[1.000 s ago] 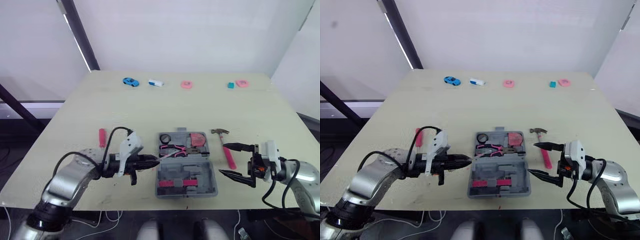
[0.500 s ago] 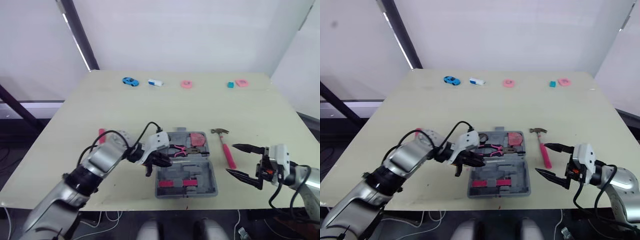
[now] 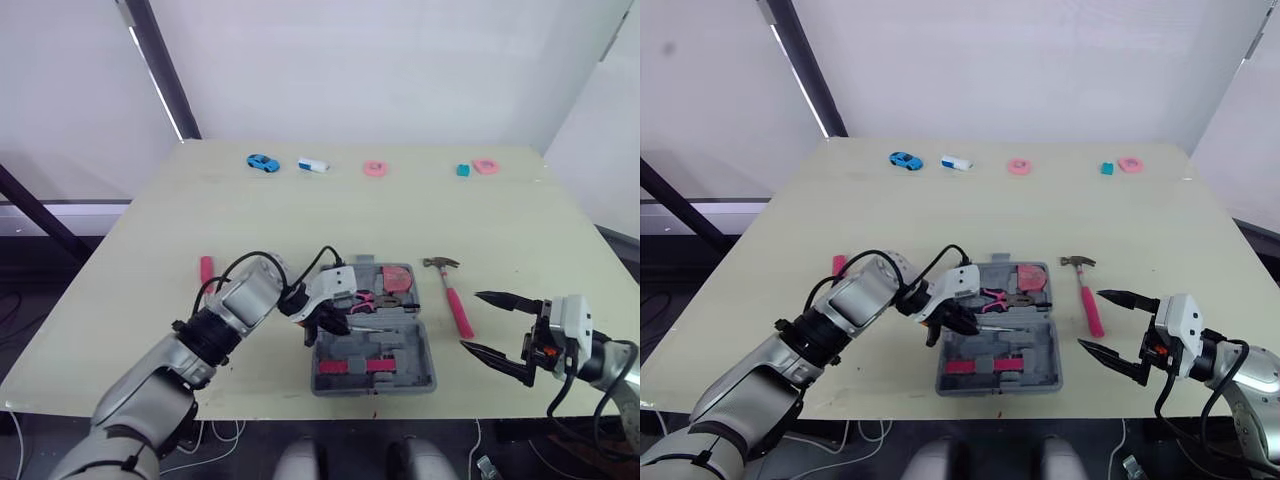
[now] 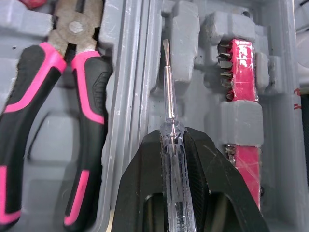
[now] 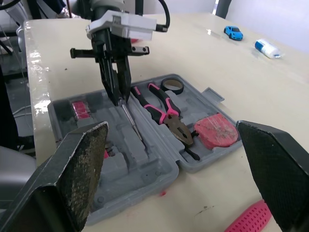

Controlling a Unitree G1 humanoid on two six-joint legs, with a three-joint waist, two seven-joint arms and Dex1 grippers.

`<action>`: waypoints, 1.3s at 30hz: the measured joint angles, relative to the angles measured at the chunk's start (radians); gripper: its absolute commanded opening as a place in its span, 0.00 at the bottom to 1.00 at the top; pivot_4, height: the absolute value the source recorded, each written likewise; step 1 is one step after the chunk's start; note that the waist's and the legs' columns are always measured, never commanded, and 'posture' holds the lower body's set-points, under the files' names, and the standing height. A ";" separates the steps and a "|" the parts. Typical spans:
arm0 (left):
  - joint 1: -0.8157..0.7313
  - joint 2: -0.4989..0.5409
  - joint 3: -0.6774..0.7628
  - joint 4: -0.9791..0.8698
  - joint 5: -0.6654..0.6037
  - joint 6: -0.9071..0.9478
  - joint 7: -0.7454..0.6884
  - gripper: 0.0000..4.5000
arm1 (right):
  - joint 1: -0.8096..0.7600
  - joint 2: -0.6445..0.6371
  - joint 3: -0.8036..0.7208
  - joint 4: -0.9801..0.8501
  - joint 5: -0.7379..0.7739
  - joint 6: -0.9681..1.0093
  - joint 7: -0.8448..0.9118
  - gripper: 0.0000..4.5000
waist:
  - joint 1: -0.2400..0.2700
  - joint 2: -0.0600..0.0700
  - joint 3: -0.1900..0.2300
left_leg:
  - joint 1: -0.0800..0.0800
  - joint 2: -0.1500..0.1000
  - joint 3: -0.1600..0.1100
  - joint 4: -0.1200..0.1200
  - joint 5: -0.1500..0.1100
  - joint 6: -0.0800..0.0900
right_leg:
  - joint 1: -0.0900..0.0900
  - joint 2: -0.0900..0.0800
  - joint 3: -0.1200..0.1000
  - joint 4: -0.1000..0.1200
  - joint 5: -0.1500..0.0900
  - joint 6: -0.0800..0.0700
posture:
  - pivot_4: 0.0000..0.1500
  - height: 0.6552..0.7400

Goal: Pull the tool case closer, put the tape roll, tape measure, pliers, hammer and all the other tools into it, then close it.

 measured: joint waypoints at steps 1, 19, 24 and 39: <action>-0.001 -0.004 -0.002 0.001 0.004 0.000 0.001 0.02 | 0.000 0.000 0.000 -0.001 0.000 0.000 0.000 1.00 | 0.000 0.000 0.000 | 0.000 0.000 0.000 0.000 0.000 0.000 | 0.000 0.000 0.000 0.000 0.000 0.000 | 1.00 1.00; -0.021 -0.073 -0.003 0.057 0.061 0.000 0.005 0.02 | -0.022 0.007 0.026 0.002 -0.026 -0.021 -0.005 1.00 | 0.000 0.000 0.000 | -0.001 0.000 0.000 0.003 0.000 0.000 | 0.000 0.000 0.000 0.001 0.000 0.000 | 1.00 1.00; -0.023 -0.079 -0.002 0.061 0.064 0.000 0.007 0.02 | -0.019 0.016 0.037 0.002 -0.033 -0.023 -0.008 1.00 | 0.000 0.000 0.000 | -0.001 0.000 0.000 0.003 0.000 0.000 | 0.000 0.000 0.000 0.001 0.000 0.000 | 1.00 1.00; -0.028 -0.100 0.002 0.096 0.066 -0.024 0.009 0.02 | -0.020 0.021 0.041 0.012 -0.043 -0.031 -0.018 1.00 | 0.004 0.000 0.000 | -0.001 0.000 0.000 0.005 0.000 0.000 | 0.001 0.000 0.000 0.001 0.000 0.000 | 1.00 1.00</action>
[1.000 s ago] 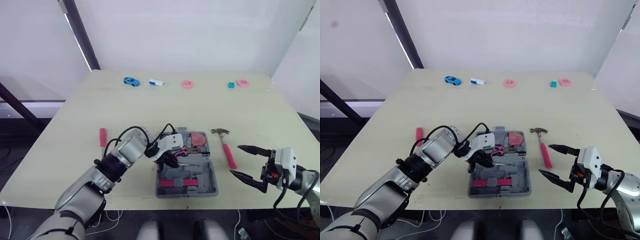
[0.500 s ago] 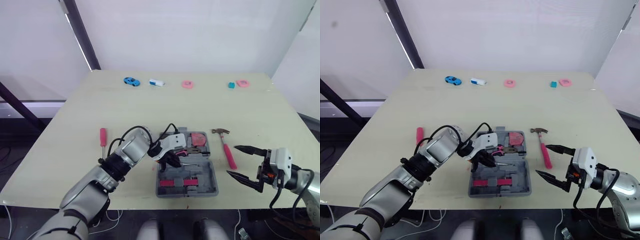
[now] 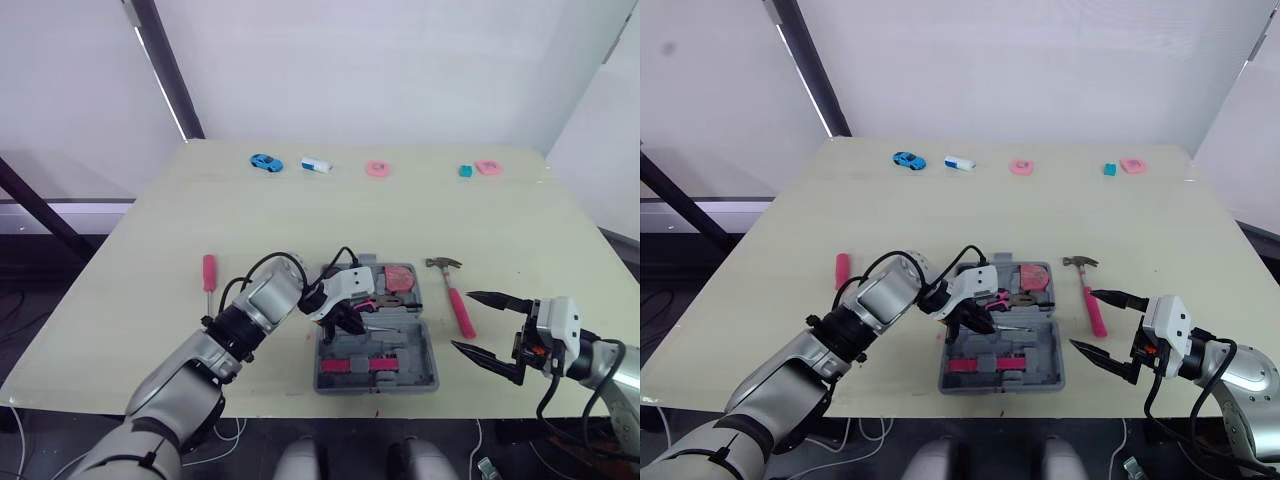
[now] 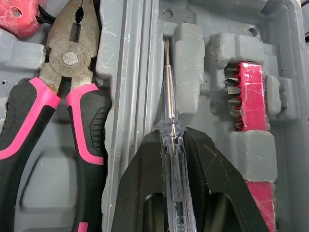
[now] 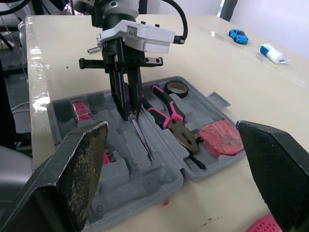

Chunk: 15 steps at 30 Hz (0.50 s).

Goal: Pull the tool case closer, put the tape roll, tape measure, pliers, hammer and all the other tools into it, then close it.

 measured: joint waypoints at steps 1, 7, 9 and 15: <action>0.000 0.000 0.000 0.000 0.000 0.000 -0.001 0.02 | 0.000 0.000 0.000 0.002 0.000 -0.003 0.000 1.00 | 0.000 0.000 0.000 | 0.000 0.000 0.000 0.000 0.000 0.000 | 0.000 0.000 0.000 0.000 0.000 0.000 | 1.00 1.00; 0.000 0.000 0.000 0.000 0.005 -0.008 -0.002 0.02 | 0.000 0.000 0.001 0.004 0.000 -0.012 0.000 1.00 | 0.000 0.000 0.000 | 0.000 0.000 0.000 0.000 0.000 0.000 | 0.000 0.000 0.000 0.000 0.000 0.000 | 1.00 1.00; 0.000 -0.001 0.000 0.003 0.013 -0.029 0.003 0.02 | 0.000 0.000 0.002 0.005 0.000 -0.012 0.000 1.00 | 0.001 0.000 0.000 | 0.000 0.000 0.000 0.001 0.000 0.000 | 0.000 0.000 0.000 0.000 0.000 0.000 | 1.00 1.00; 0.000 -0.013 0.002 0.014 0.023 -0.045 0.000 0.36 | 0.000 0.001 0.004 0.010 0.000 -0.013 0.000 1.00 | 0.002 0.000 0.000 | 0.000 0.000 0.000 0.003 0.000 0.000 | 0.001 0.000 0.000 0.001 0.000 0.000 | 1.00 1.00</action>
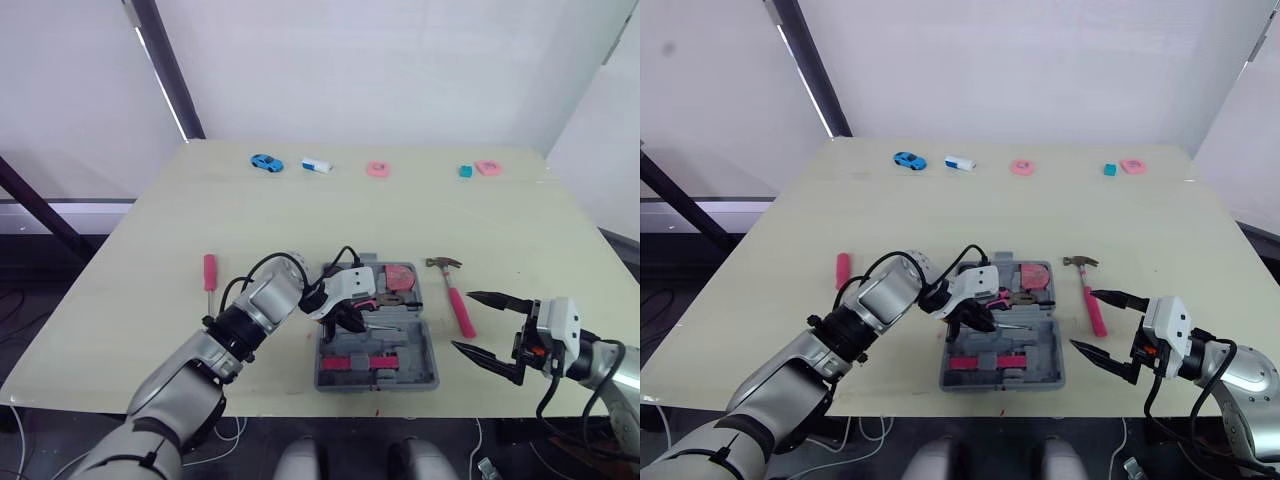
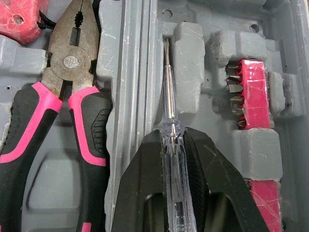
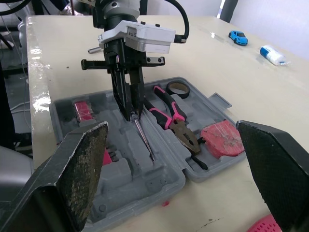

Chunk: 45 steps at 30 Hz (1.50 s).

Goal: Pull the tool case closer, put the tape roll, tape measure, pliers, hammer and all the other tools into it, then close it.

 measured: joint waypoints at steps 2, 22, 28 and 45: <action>0.000 -0.005 0.000 0.001 0.001 -0.003 0.000 0.39 | 0.000 0.000 0.000 0.005 0.000 0.000 0.000 1.00 | 0.001 0.000 0.000 | 0.000 0.000 -0.001 0.001 0.000 0.000 | 0.000 0.001 0.001 0.000 0.000 0.000 | 1.00 1.00; -0.030 0.049 0.057 -0.071 0.000 0.009 -0.004 0.39 | -0.004 0.002 0.008 0.014 0.000 -0.001 0.003 1.00 | -0.004 0.000 0.000 | -0.001 0.000 -0.001 0.003 0.000 0.000 | 0.000 0.002 0.003 0.000 0.001 0.002 | 1.00 1.00; -0.034 0.081 0.102 -0.093 -0.027 -0.004 -0.018 0.39 | -0.012 0.004 0.009 0.015 0.000 -0.001 0.003 1.00 | -0.006 0.000 0.000 | -0.002 0.000 -0.001 0.003 0.000 0.000 | 0.000 0.002 0.003 0.000 0.001 0.002 | 1.00 1.00; 0.174 -0.025 0.403 0.088 -0.228 -0.470 0.001 0.03 | -0.018 0.029 0.030 0.016 0.002 -0.005 0.001 1.00 | 0.000 0.000 0.000 | -0.002 0.000 0.000 0.004 0.000 0.000 | 0.000 0.002 0.003 0.000 0.001 0.002 | 1.00 1.00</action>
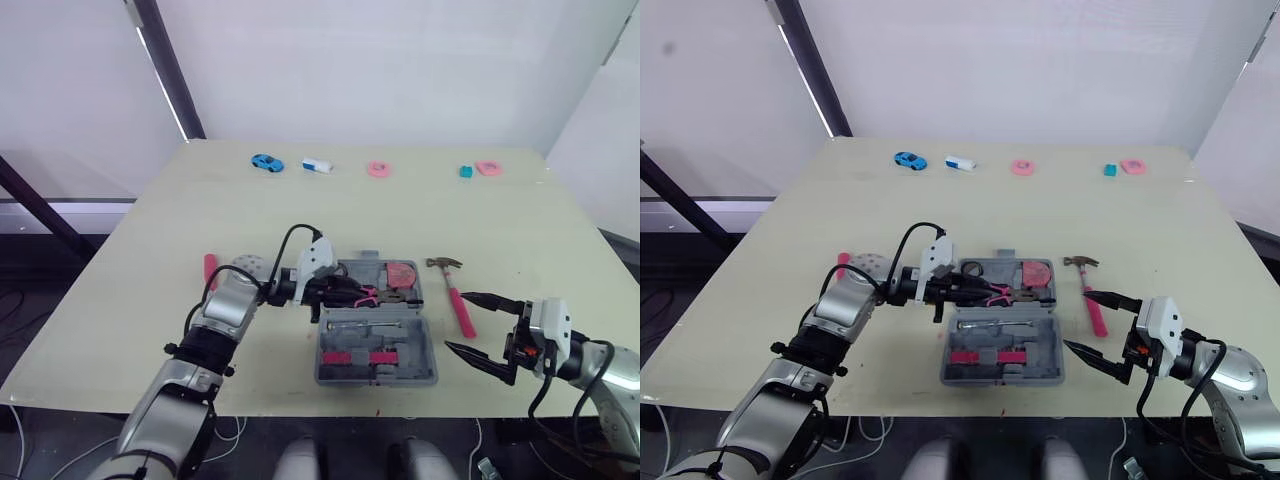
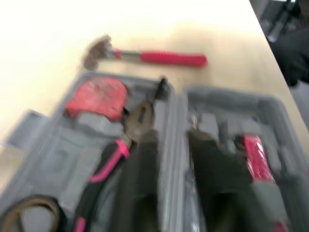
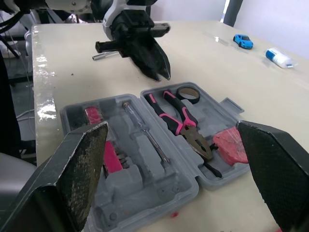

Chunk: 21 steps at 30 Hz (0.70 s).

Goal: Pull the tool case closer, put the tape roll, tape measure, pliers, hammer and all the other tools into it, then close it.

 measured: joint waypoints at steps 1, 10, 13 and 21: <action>0.004 -0.004 0.005 0.004 -0.003 -0.014 0.000 0.03 | -0.001 0.000 0.000 0.000 0.000 0.000 0.000 1.00 | 0.000 0.000 0.000 | 0.000 0.000 0.000 0.000 0.000 0.000 | 0.000 0.000 0.000 0.000 0.000 0.000 | 1.00 1.00; 0.019 -0.041 -0.030 0.161 0.046 -0.181 -0.045 0.03 | -0.019 0.000 0.003 0.020 0.000 0.000 0.001 1.00 | -0.001 0.000 0.000 | 0.000 0.000 0.000 0.000 0.000 0.000 | 0.000 0.000 0.000 0.000 0.000 0.000 | 1.00 1.00; 0.018 -0.049 -0.033 0.189 0.058 -0.216 -0.049 0.03 | -0.023 0.000 0.004 0.020 0.000 0.000 0.002 1.00 | -0.001 0.000 0.000 | 0.000 0.000 0.000 0.000 0.000 0.000 | 0.000 0.000 0.000 0.000 0.000 0.000 | 1.00 1.00; 0.008 -0.070 -0.091 0.343 0.156 -0.334 -0.043 0.03 | -0.015 0.000 0.004 0.019 0.001 0.000 0.000 1.00 | -0.002 0.000 0.000 | 0.000 0.000 0.000 0.000 0.000 0.000 | 0.000 0.000 0.000 0.000 0.000 0.000 | 1.00 1.00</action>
